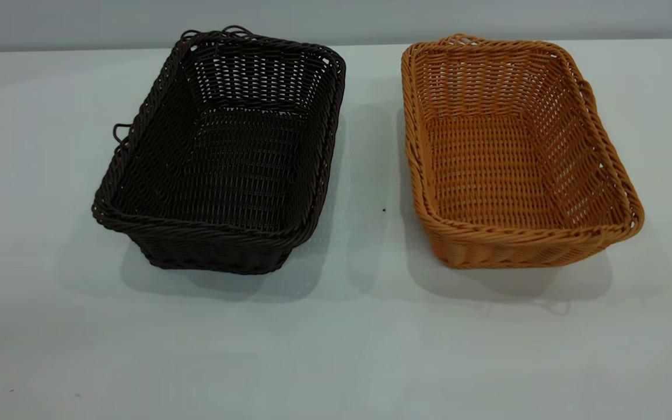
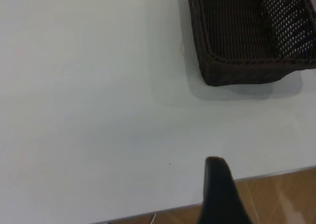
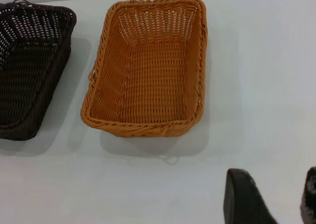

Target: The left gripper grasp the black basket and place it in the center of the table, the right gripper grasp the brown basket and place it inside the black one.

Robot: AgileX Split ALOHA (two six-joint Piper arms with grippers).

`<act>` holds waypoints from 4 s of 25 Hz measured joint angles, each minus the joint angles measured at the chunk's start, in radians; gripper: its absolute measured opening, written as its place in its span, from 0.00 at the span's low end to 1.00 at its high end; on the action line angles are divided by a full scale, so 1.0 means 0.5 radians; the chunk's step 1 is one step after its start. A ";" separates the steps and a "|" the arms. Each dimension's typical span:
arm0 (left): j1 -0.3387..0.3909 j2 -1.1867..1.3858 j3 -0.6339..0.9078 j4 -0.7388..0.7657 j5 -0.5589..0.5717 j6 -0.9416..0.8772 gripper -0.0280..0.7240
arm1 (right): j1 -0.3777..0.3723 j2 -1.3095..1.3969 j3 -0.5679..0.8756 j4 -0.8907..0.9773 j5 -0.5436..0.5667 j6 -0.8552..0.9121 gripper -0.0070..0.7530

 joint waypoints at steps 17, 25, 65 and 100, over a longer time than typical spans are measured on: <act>0.000 0.000 0.000 0.000 0.000 0.000 0.58 | 0.000 0.000 0.000 0.000 0.000 0.000 0.32; 0.000 0.000 0.000 0.000 0.000 0.000 0.58 | 0.000 0.000 0.000 0.002 0.000 0.000 0.32; 0.000 2.200 -0.354 0.154 -1.174 -0.102 0.58 | 0.000 1.867 -0.041 0.633 -0.544 -0.522 0.77; -0.107 3.811 -1.302 0.063 -1.431 0.009 0.58 | 0.236 4.229 -0.504 3.474 -1.484 -0.583 0.72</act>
